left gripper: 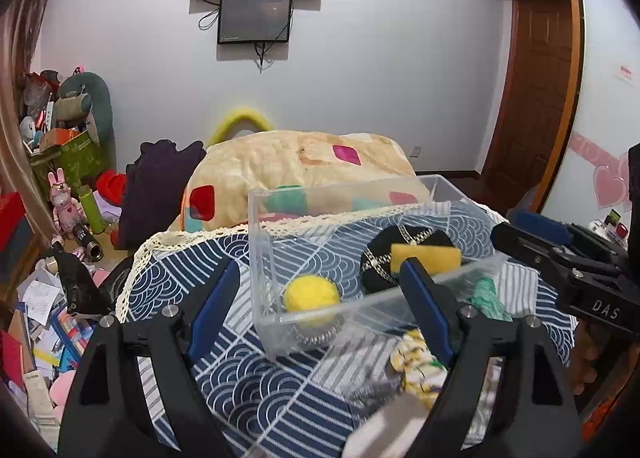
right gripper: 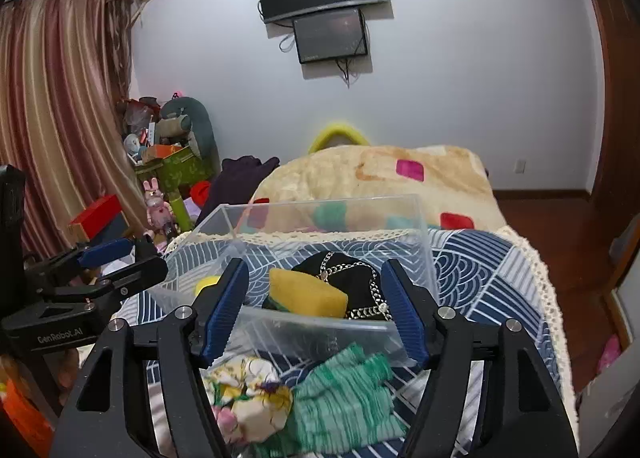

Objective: Organize soft objects
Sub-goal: 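Place the sponge into the box with the right tool while the left tool places the ball in, then grasp the floral cloth with the right tool while the left tool grasps the white cloth bag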

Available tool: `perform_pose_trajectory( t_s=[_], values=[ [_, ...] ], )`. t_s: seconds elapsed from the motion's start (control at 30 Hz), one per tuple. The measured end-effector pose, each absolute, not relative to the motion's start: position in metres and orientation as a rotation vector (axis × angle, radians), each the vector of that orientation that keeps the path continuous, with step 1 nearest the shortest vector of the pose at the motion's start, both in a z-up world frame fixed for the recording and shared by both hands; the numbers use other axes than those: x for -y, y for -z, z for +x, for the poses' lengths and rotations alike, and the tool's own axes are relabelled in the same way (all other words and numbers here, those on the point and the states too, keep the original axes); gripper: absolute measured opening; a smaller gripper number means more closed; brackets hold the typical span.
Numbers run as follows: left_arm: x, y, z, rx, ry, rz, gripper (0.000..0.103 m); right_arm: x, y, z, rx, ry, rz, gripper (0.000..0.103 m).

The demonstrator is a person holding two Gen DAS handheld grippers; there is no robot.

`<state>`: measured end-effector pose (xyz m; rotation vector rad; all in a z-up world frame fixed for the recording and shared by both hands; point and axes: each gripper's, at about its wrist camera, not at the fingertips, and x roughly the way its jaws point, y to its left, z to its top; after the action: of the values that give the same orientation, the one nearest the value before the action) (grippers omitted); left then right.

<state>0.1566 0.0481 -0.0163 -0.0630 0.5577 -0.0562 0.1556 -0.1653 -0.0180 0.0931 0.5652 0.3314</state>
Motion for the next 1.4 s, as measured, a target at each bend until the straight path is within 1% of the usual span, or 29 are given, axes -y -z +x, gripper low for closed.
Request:
perform_pose_trajectory(
  t_s=[0.13, 0.27, 0.43, 0.73, 1.03, 1.13, 1.17, 1.2, 1.23, 1.3, 1.4],
  values=[
    [-0.043, 0.019, 0.139, -0.572, 0.067, -0.046, 0.083, 0.16, 0.013, 0.141, -0.547, -0.348, 0.053, 0.067],
    [-0.036, 0.028, 0.123, -0.593, 0.074, -0.031, 0.092, 0.155, 0.016, 0.129, -0.547, -0.375, 0.022, 0.068],
    [-0.03, 0.038, 0.102, -0.6, 0.088, -0.018, 0.092, 0.155, 0.027, 0.117, -0.576, -0.389, 0.024, 0.068],
    [-0.031, 0.075, 0.09, -0.713, 0.112, -0.087, 0.092, 0.15, 0.053, 0.11, -0.659, -0.413, 0.015, 0.068],
    [-0.029, 0.1, 0.081, -0.76, 0.13, -0.095, 0.092, 0.139, 0.067, 0.108, -0.706, -0.449, 0.007, 0.068],
    [-0.028, 0.11, 0.079, -0.77, 0.123, -0.085, 0.085, 0.134, 0.071, 0.109, -0.719, -0.46, -0.003, 0.068],
    [-0.029, 0.112, 0.078, -0.772, 0.134, -0.102, 0.081, 0.133, 0.071, 0.109, -0.721, -0.462, -0.004, 0.068],
    [-0.031, 0.112, 0.078, -0.771, 0.143, -0.119, 0.075, 0.132, 0.073, 0.109, -0.724, -0.464, -0.006, 0.068],
    [-0.033, 0.112, 0.078, -0.771, 0.155, -0.137, 0.07, 0.131, 0.073, 0.109, -0.727, -0.465, -0.007, 0.068],
    [-0.035, 0.111, 0.076, -0.768, 0.179, -0.162, 0.052, 0.128, 0.075, 0.11, -0.73, -0.467, -0.01, 0.068],
    [-0.031, 0.108, 0.073, -0.762, 0.222, -0.154, 0.037, 0.124, 0.077, 0.11, -0.731, -0.472, -0.023, 0.068]
  ],
)
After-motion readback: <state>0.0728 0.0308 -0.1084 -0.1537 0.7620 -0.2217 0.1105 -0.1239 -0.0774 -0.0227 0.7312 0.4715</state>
